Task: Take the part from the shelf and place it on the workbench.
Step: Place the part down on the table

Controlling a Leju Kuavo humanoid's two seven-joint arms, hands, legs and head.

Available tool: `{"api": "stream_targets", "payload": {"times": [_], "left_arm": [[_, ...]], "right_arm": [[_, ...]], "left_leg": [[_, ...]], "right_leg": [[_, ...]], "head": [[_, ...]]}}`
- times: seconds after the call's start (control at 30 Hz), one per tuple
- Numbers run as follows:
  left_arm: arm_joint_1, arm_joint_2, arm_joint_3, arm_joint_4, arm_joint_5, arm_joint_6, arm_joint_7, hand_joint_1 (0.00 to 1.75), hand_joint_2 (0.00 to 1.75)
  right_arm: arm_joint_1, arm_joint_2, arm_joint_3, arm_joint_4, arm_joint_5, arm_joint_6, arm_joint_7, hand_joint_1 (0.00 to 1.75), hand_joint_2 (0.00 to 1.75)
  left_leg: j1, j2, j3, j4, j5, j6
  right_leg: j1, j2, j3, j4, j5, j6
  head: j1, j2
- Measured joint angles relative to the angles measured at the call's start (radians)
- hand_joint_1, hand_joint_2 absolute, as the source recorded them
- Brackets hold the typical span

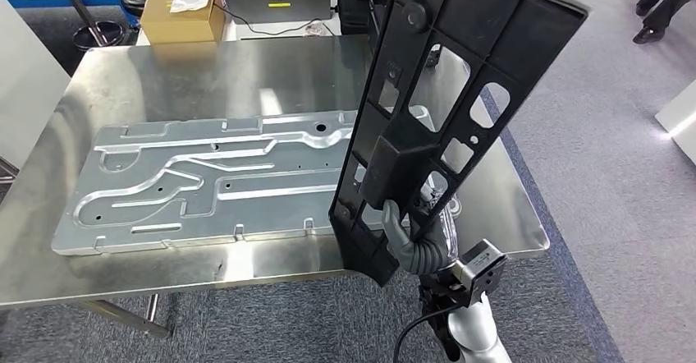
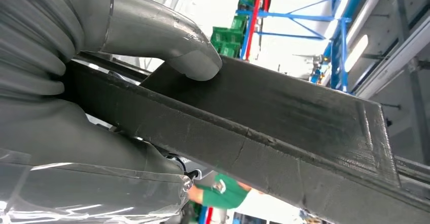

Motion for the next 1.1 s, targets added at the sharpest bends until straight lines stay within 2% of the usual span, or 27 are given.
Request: {"api": "stream_targets", "payload": {"times": [0.07, 0.17, 0.2, 0.3, 0.33, 0.37, 0.43, 0.47, 0.5, 0.53, 0.6, 0.67, 0.73, 0.8, 0.83, 0.87, 0.9, 0.93, 1.0, 1.03, 1.1], "left_arm": [[0.000, -0.001, 0.000, 0.000, -0.002, 0.003, -0.002, 0.00, 1.75], [0.000, 0.000, 0.000, 0.000, -0.004, 0.004, -0.006, 0.00, 1.75], [0.001, 0.000, 0.000, 0.000, -0.004, 0.004, -0.010, 0.00, 1.75], [-0.005, 0.002, 0.000, 0.000, -0.003, 0.005, -0.022, 0.00, 1.75], [-0.008, 0.003, 0.000, 0.000, -0.002, 0.005, -0.024, 0.00, 1.75], [-0.010, 0.003, 0.000, 0.000, -0.002, 0.004, -0.024, 0.00, 1.75], [-0.009, 0.002, 0.000, 0.000, -0.002, 0.004, -0.023, 0.00, 1.75], [-0.008, 0.001, 0.000, 0.000, -0.002, 0.004, -0.022, 0.00, 1.75], [-0.006, 0.000, 0.000, 0.000, -0.002, 0.004, -0.021, 0.00, 1.75], [-0.005, -0.002, 0.000, 0.000, -0.001, 0.003, -0.021, 0.00, 1.75], [-0.004, -0.005, 0.000, 0.000, -0.001, 0.003, -0.021, 0.00, 1.75], [-0.004, -0.008, 0.000, 0.000, -0.001, 0.003, -0.022, 0.00, 1.75], [-0.005, -0.012, 0.000, 0.000, -0.003, 0.003, -0.022, 0.00, 1.75], [-0.006, -0.016, 0.000, 0.000, -0.003, 0.006, -0.022, 0.00, 1.75], [-0.006, -0.017, 0.000, 0.000, -0.003, 0.007, -0.023, 0.00, 1.75], [-0.005, -0.018, 0.000, 0.000, -0.002, 0.009, -0.023, 0.00, 1.75], [-0.006, -0.019, 0.000, 0.000, -0.001, 0.010, -0.023, 0.00, 1.75], [-0.006, -0.021, 0.000, 0.000, 0.000, 0.011, -0.024, 0.00, 1.75], [-0.007, -0.025, 0.000, 0.000, 0.005, 0.012, -0.024, 0.00, 1.75], [-0.007, -0.027, 0.000, 0.000, 0.008, 0.012, -0.024, 0.00, 1.75], [-0.006, -0.030, 0.001, 0.000, 0.011, 0.013, -0.024, 0.00, 1.75]], "right_arm": [[-0.001, -0.003, -0.001, -0.012, 0.015, -0.004, -0.003, 1.75, 1.75], [-0.003, -0.007, -0.002, -0.031, 0.041, -0.014, -0.008, 1.75, 1.75], [-0.006, -0.008, -0.002, -0.040, 0.054, -0.018, -0.011, 1.75, 1.75], [-0.019, -0.019, -0.003, -0.075, 0.104, -0.036, -0.019, 1.75, 1.75], [-0.025, -0.024, -0.003, -0.086, 0.123, -0.040, -0.020, 1.75, 1.75], [-0.032, -0.030, -0.003, -0.096, 0.140, -0.044, -0.019, 1.75, 1.75], [-0.049, -0.040, -0.002, -0.116, 0.164, -0.047, -0.016, 1.75, 1.75], [-0.056, -0.043, -0.002, -0.124, 0.169, -0.048, -0.014, 1.75, 1.75], [-0.062, -0.046, -0.002, -0.131, 0.173, -0.049, -0.013, 1.75, 1.75], [-0.066, -0.050, -0.002, -0.137, 0.177, -0.051, -0.012, 1.75, 1.75], [-0.076, -0.057, -0.001, -0.147, 0.198, -0.060, -0.008, 1.75, 1.75], [-0.091, -0.065, 0.001, -0.159, 0.235, -0.080, 0.002, 1.75, 1.75], [-0.109, -0.075, 0.001, -0.177, 0.284, -0.105, 0.025, 1.75, 1.75], [-0.126, -0.090, 0.002, -0.189, 0.347, -0.126, 0.061, 1.75, 1.75], [-0.134, -0.100, 0.002, -0.191, 0.379, -0.133, 0.082, 1.75, 1.75], [-0.145, -0.109, 0.001, -0.191, 0.407, -0.137, 0.103, 1.75, 1.75], [-0.159, -0.119, 0.000, -0.190, 0.431, -0.138, 0.122, 1.75, 1.75], [-0.177, -0.130, -0.002, -0.187, 0.451, -0.138, 0.138, 1.75, 1.75], [-0.218, -0.150, -0.008, -0.177, 0.481, -0.136, 0.161, 1.75, 1.75], [-0.237, -0.159, -0.012, -0.169, 0.490, -0.134, 0.168, 1.75, 1.75], [-0.267, -0.175, -0.020, -0.151, 0.501, -0.124, 0.176, 1.75, 1.75]], "left_leg": [[0.000, 0.000, -0.002, -0.001, -0.001, -0.007], [-0.003, 0.002, -0.003, 0.011, -0.017, -0.022], [-0.003, 0.003, -0.016, 0.044, -0.039, -0.028], [0.003, 0.003, -0.100, 0.228, -0.122, -0.041], [0.004, 0.004, -0.115, 0.262, -0.125, -0.043], [0.007, 0.004, -0.112, 0.256, -0.107, -0.046], [0.014, 0.006, -0.061, 0.143, -0.037, -0.051], [0.016, 0.007, -0.034, 0.081, -0.013, -0.052], [0.016, 0.007, -0.015, 0.037, -0.001, -0.048], [0.015, 0.007, -0.008, 0.017, -0.001, -0.042], [0.012, 0.004, -0.010, 0.012, -0.001, -0.024], [0.014, 0.004, -0.011, 0.007, 0.005, -0.010], [0.015, 0.004, -0.012, 0.004, 0.010, 0.000], [0.012, 0.004, -0.014, 0.004, 0.011, 0.004], [0.011, 0.004, -0.015, 0.004, 0.011, 0.005], [0.009, 0.003, -0.014, 0.004, 0.011, 0.006], [0.006, 0.002, -0.013, 0.004, 0.011, 0.006], [0.004, 0.001, -0.012, 0.004, 0.010, 0.006], [0.000, 0.001, -0.012, 0.004, 0.010, 0.004], [0.000, 0.001, -0.014, 0.004, 0.010, 0.001], [0.002, 0.002, -0.016, 0.000, 0.012, -0.008]], "right_leg": [[0.005, -0.001, 0.006, -0.019, 0.001, -0.004], [-0.007, -0.003, 0.016, -0.037, 0.005, -0.006], [-0.011, -0.004, 0.020, -0.044, 0.007, -0.007], [-0.013, -0.009, 0.024, -0.045, 0.007, -0.008], [-0.014, -0.011, 0.024, -0.044, 0.006, -0.008], [-0.015, -0.011, 0.024, -0.042, 0.004, -0.007], [-0.018, -0.008, 0.025, -0.033, -0.001, -0.001], [-0.017, -0.007, 0.023, -0.026, -0.005, 0.004], [-0.016, -0.006, 0.020, -0.022, -0.006, 0.009], [-0.014, -0.006, 0.017, -0.019, -0.006, 0.015], [-0.012, -0.007, 0.012, -0.018, -0.003, 0.025], [-0.015, -0.008, 0.005, -0.001, -0.016, 0.034], [-0.018, -0.006, -0.034, 0.085, -0.067, 0.043], [-0.018, -0.005, -0.097, 0.216, -0.123, 0.047], [-0.018, -0.005, -0.117, 0.255, -0.130, 0.046], [-0.018, -0.005, -0.120, 0.259, -0.119, 0.044], [-0.016, -0.004, -0.103, 0.221, -0.090, 0.038], [-0.012, -0.003, -0.069, 0.152, -0.051, 0.029], [-0.004, -0.001, -0.008, 0.025, -0.005, 0.012], [0.000, 0.000, 0.007, -0.009, 0.002, 0.006], [0.003, -0.001, 0.009, -0.025, 0.002, 0.002]], "head": [[-0.003, 0.000], [-0.003, 0.000], [-0.004, 0.000], [-0.007, 0.000], [-0.007, 0.000], [-0.007, 0.000], [-0.007, 0.000], [-0.007, 0.000], [-0.007, 0.000], [-0.006, 0.000], [-0.006, 0.000], [-0.005, 0.000], [-0.004, 0.000], [-0.004, 0.000], [-0.004, 0.000], [-0.004, 0.000], [-0.004, 0.000], [-0.004, 0.000], [-0.005, 0.000], [-0.005, 0.000], [-0.004, 0.000]]}}
